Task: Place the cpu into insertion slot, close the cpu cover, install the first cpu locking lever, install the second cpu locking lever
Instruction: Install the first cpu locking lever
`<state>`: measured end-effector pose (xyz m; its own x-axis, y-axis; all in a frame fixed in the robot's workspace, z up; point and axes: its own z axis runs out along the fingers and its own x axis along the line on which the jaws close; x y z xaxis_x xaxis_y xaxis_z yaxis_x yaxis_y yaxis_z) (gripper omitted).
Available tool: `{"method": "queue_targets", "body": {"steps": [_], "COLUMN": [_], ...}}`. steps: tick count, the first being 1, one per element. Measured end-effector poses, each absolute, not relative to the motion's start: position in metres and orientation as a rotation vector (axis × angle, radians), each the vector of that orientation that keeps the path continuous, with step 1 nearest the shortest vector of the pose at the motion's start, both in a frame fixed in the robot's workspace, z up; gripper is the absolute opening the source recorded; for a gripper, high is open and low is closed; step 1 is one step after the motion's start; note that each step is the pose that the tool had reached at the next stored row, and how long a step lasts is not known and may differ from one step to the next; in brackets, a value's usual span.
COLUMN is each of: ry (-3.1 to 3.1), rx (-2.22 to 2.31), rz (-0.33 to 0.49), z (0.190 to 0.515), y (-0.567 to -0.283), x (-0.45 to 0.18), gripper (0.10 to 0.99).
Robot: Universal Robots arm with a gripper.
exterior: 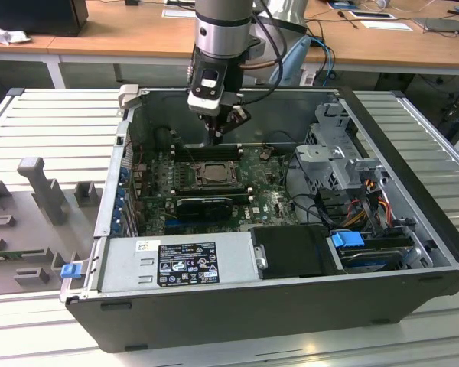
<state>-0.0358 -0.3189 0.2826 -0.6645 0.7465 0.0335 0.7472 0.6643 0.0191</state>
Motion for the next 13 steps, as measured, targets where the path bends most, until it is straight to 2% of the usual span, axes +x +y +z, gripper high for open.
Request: {"method": "queue_targets", "body": {"steps": [13], "ry": [-2.997], "rx": [-0.946], "rz": [-0.059], "z": [0.2823], "y": [-0.3189], "x": [-0.0358], "gripper": [0.102]}}
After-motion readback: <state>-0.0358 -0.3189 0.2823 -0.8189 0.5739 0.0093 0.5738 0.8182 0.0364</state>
